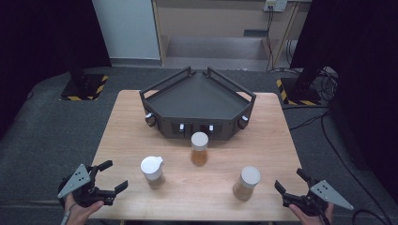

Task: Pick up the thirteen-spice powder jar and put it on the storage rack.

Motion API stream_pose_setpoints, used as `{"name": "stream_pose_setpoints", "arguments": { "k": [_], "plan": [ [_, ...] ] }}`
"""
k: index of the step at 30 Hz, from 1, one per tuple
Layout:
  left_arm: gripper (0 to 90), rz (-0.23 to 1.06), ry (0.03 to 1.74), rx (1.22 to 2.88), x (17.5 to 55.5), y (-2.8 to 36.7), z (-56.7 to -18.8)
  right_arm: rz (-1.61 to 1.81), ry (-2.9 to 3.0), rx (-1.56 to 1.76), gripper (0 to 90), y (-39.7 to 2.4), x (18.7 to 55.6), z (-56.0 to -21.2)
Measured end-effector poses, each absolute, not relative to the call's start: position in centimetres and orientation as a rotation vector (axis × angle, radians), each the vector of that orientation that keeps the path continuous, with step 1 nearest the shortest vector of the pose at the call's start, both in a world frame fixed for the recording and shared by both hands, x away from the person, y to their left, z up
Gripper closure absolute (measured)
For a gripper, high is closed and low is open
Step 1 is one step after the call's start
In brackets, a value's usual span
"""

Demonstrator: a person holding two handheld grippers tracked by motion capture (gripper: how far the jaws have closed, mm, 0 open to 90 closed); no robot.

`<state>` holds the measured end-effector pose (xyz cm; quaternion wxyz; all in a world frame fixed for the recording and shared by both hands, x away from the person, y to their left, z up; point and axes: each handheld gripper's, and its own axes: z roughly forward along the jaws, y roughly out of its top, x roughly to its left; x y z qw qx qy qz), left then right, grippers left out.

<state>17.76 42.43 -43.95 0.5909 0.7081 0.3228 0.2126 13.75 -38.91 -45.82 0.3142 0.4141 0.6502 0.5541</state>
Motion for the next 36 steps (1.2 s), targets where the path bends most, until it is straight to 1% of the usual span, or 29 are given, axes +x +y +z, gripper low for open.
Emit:
{"name": "stream_pose_setpoints", "arguments": {
  "k": [16,21,36],
  "plan": [
    [0.3,0.490,0.776,1.637,17.87,42.47,-44.06,1.468,1.685,1.093,3.7,-38.91,13.48,-46.07],
    [0.0,0.498,0.802,1.608,17.53,42.59,-44.27,1.466,1.681,1.092,3.8,-38.75,13.46,-46.01],
    [0.0,0.504,0.796,1.613,17.62,42.63,-44.30,1.463,1.690,1.093,3.6,-38.56,13.58,-45.88]
  ]
}}
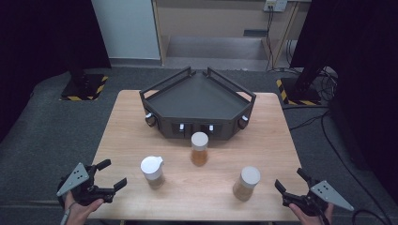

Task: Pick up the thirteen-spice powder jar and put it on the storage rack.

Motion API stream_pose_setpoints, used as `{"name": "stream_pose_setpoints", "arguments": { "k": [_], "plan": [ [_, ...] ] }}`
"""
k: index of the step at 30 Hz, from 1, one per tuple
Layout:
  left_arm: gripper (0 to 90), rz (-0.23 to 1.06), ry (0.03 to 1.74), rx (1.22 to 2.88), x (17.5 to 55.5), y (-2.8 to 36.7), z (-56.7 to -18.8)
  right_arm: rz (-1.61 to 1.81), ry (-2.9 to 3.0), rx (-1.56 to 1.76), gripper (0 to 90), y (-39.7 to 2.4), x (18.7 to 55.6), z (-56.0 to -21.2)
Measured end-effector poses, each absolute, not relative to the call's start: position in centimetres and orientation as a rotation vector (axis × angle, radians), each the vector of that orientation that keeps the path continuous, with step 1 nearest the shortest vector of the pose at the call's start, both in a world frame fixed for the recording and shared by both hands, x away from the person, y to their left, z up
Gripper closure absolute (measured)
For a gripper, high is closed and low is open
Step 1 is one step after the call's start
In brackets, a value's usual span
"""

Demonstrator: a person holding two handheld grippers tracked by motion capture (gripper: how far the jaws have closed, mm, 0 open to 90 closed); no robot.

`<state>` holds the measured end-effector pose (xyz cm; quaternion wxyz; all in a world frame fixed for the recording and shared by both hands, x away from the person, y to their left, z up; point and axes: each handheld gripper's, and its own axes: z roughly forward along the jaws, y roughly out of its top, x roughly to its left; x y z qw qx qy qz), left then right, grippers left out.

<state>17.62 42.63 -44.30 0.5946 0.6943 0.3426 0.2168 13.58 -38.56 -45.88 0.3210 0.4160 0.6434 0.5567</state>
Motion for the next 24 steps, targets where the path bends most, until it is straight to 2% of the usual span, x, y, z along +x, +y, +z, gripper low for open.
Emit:
{"name": "stream_pose_setpoints", "arguments": {
  "k": [24],
  "plan": [
    [0.0,0.510,0.799,1.617,17.66,42.53,-44.30,1.483,1.690,1.092,3.6,-38.75,13.65,-45.97]
  ]
}}
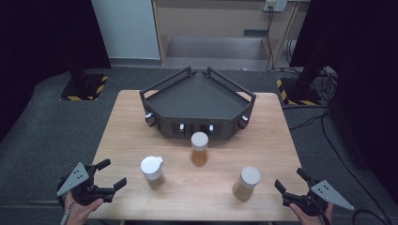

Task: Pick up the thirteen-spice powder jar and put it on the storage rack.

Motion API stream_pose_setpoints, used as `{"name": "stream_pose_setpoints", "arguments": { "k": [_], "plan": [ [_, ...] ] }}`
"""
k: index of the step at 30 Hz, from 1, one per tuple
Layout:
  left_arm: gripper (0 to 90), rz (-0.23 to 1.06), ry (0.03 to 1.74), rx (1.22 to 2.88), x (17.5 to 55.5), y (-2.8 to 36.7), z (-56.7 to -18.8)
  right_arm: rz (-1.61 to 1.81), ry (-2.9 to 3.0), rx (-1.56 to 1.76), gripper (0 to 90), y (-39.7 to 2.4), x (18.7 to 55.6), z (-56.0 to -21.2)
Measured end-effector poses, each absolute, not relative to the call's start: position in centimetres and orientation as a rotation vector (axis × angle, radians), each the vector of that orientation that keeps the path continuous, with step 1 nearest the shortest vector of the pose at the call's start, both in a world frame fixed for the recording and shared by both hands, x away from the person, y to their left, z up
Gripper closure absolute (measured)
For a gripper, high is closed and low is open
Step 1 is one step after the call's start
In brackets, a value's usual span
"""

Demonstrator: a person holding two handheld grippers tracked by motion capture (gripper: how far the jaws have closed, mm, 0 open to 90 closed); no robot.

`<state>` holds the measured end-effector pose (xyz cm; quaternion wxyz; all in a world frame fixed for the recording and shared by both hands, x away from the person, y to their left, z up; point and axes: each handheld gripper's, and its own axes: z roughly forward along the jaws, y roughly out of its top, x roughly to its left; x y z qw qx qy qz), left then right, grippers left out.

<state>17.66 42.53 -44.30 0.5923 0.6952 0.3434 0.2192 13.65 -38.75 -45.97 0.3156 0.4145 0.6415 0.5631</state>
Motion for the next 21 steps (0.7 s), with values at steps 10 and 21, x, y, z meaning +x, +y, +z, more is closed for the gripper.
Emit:
{"name": "stream_pose_setpoints", "arguments": {
  "k": [10,21],
  "plan": [
    [0.0,0.514,0.786,1.613,17.31,42.39,-44.17,1.488,1.691,1.089,3.0,-38.86,13.39,-45.96],
    [0.7,0.487,0.771,1.641,17.54,42.30,-43.63,1.495,1.679,1.095,2.8,-38.91,13.19,-46.07]
  ]
}}
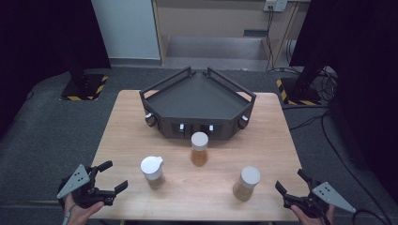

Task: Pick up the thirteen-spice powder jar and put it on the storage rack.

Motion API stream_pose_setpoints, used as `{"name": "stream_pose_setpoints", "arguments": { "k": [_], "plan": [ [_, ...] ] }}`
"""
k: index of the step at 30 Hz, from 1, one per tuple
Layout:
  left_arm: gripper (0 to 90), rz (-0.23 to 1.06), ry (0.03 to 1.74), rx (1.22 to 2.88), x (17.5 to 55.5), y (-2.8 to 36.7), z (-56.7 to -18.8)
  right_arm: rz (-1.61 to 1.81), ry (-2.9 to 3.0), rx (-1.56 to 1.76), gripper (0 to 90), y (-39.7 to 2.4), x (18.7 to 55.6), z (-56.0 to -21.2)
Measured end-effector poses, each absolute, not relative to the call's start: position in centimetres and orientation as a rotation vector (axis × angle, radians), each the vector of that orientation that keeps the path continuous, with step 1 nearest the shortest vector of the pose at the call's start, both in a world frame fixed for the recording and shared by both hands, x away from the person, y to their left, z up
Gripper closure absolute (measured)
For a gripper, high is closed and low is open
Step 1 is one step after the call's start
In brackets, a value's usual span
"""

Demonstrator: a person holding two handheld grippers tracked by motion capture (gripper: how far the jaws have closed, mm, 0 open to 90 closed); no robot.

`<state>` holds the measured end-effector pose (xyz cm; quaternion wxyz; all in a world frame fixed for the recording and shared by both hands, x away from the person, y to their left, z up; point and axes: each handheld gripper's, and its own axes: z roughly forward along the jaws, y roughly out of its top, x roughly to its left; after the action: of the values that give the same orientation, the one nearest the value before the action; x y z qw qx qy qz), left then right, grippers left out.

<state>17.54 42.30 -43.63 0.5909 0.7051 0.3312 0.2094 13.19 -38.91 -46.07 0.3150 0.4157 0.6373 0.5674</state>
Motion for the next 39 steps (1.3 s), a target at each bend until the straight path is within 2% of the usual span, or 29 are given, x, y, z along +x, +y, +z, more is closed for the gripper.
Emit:
{"name": "stream_pose_setpoints", "arguments": {
  "k": [16,24,39],
  "plan": [
    [0.6,0.468,0.744,1.723,18.5,43.4,-37.4,1.503,1.659,1.111,2.5,-39.0,13.1,-46.2],
    [0.3,0.474,0.710,1.824,19.5,43.0,-33.5,1.506,1.657,1.116,2.6,-39.0,13.1,-46.3],
    [0.0,0.451,0.677,1.936,21.6,41.7,-29.9,1.512,1.658,1.114,2.5,-39.1,13.2,-46.3]
  ]
}}
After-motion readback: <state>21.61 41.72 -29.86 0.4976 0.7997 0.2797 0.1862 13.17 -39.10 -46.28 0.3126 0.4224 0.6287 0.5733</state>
